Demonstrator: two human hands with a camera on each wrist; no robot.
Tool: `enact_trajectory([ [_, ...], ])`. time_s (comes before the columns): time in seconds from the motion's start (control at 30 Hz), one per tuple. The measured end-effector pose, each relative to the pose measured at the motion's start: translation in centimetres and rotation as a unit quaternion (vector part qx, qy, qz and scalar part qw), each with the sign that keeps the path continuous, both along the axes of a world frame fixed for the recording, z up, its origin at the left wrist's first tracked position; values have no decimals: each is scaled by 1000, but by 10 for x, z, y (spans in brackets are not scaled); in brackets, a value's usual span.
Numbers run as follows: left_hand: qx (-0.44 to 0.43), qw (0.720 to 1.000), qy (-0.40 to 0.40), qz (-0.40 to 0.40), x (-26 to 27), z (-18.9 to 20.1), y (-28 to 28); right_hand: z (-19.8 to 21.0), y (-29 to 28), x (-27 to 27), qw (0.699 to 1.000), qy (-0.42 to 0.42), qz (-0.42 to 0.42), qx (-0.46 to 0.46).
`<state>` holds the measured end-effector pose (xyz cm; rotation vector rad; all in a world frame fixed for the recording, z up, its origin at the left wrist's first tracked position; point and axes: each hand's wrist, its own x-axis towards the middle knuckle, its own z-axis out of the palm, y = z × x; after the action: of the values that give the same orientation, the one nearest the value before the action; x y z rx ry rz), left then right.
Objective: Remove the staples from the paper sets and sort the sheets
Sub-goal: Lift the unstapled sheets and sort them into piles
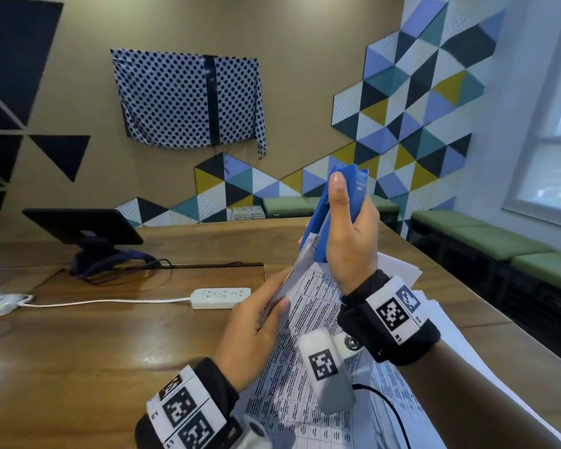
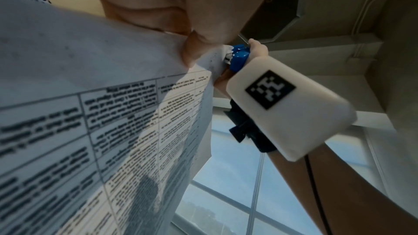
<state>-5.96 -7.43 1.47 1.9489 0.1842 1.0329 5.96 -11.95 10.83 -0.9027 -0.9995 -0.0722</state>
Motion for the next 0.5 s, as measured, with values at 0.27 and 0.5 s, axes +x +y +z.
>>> enact_trajectory([
  [0.27,62,996,36,44,4,-3,-2,-8,4,12,999,2,-45,-14],
  [0.5,-62,997,17,39,6,-4,13,-7,-11,36,997,75,32,-17],
])
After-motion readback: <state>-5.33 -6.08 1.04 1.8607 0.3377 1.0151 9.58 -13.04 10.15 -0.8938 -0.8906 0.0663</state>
